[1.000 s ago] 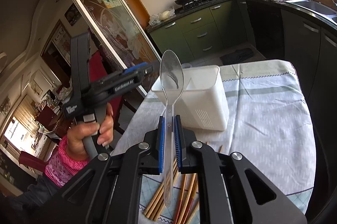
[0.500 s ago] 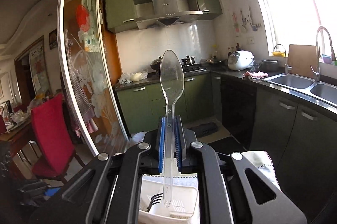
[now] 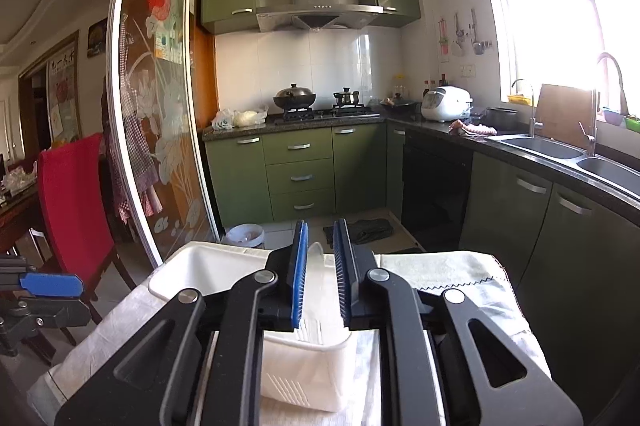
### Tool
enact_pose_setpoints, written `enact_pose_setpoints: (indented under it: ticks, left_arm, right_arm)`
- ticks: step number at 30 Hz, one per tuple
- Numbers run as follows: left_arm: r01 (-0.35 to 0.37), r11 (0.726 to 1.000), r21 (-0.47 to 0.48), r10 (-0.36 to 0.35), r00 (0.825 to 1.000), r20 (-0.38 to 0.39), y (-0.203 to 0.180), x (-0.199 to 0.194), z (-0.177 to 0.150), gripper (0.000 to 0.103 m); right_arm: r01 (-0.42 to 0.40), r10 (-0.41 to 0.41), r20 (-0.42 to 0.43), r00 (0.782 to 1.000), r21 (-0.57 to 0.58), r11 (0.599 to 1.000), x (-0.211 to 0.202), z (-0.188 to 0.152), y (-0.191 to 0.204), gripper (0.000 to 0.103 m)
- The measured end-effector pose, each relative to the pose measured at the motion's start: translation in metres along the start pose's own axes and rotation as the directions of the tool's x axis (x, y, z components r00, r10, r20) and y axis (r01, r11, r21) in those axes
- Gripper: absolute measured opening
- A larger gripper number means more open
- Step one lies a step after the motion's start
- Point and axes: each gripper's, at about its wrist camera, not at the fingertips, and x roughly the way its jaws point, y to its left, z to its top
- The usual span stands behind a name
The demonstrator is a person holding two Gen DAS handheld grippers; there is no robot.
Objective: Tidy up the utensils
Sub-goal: 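Drop the fork into the white holder with the left tool while the right tool drops the spoon in, then lower the left tool onto a wooden chopstick and close on it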
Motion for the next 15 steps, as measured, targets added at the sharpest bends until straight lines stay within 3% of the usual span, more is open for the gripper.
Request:
enact_pose_setpoints:
  ticks: [2,4,8,10,13,15]
  left_arm:
    - [0.003,1.000,0.003,-0.003,1.000,-0.017,-0.005,0.001,-0.002,0.041]
    - [0.009,1.000,0.003,-0.009,0.999,-0.049,-0.007,0.003,-0.006,0.049]
    - [0.010,1.000,-0.012,-0.011,0.988,-0.152,-0.010,0.017,-0.020,0.049]
    - [0.004,1.000,-0.020,-0.009,0.973,-0.229,-0.014,0.030,-0.030,0.049]
    - [0.002,1.000,-0.016,-0.007,0.938,-0.347,-0.020,0.053,-0.048,0.049]
    - [-0.006,1.000,-0.007,0.003,0.914,-0.407,-0.026,0.068,-0.058,0.048]
  right_arm:
    - [-0.010,0.010,0.011,1.000,0.013,1.000,-0.012,-0.002,-0.003,0.013]
    - [-0.025,0.024,0.029,0.999,0.032,0.999,-0.032,-0.003,-0.007,0.015]
    - [-0.029,0.026,0.050,0.998,0.045,0.999,-0.079,-0.008,-0.020,0.019]
    - [-0.020,0.018,0.051,0.999,0.042,0.999,-0.102,-0.014,-0.026,0.019]
    - [0.011,-0.012,0.042,0.999,0.034,0.999,-0.129,-0.029,-0.035,0.028]
    - [0.030,-0.031,0.024,0.999,0.032,0.999,-0.142,-0.041,-0.042,0.028]
